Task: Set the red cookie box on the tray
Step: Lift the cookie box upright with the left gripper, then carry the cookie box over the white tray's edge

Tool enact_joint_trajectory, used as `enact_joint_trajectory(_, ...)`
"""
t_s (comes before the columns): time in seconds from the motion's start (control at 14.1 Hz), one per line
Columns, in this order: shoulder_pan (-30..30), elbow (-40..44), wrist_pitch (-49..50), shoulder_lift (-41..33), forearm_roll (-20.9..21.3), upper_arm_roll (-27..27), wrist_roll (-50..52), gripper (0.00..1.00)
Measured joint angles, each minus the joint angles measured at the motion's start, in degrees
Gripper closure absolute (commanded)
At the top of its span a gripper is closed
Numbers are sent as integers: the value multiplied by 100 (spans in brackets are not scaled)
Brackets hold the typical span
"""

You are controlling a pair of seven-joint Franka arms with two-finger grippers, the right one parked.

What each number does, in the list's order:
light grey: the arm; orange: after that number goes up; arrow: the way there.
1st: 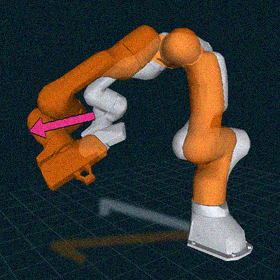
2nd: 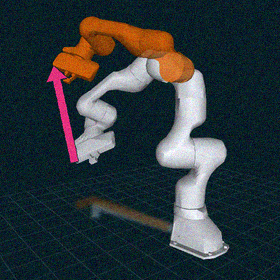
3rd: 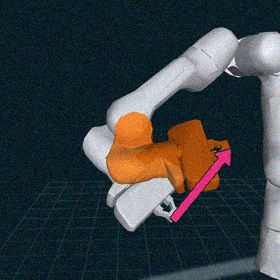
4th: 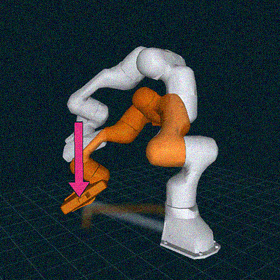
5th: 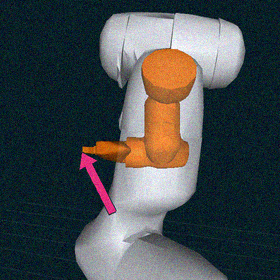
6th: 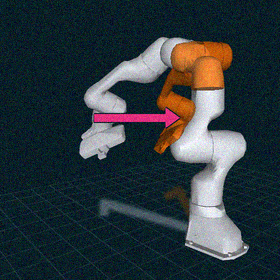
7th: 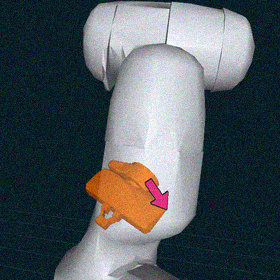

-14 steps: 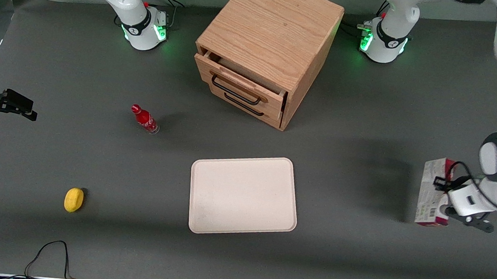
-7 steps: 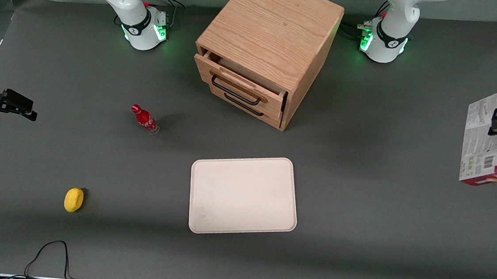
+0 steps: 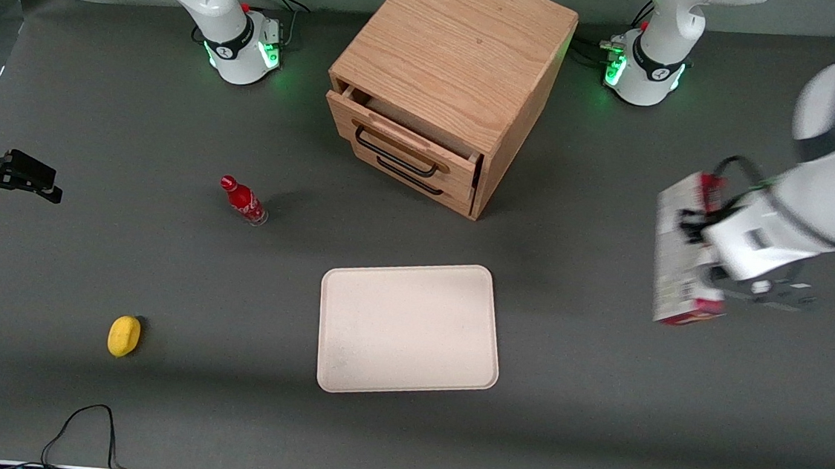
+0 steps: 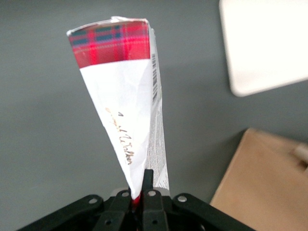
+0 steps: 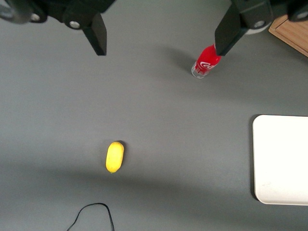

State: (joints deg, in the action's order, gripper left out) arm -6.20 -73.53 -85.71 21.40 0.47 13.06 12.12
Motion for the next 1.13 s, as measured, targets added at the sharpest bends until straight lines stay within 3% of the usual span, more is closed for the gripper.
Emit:
enact_joint_trajectory(0.21,-627,574,-892,996,-5,222,1379,100)
enact_joint_trajectory(0.42,-1227,1059,-1897,1968,18,179,2090,100)
enact_joint_trajectory(0.78,-1456,1270,-2779,2989,108,3,2186,100)
enact_joint_trajectory(1.13,-1548,1276,-2886,3231,181,-81,2187,100)
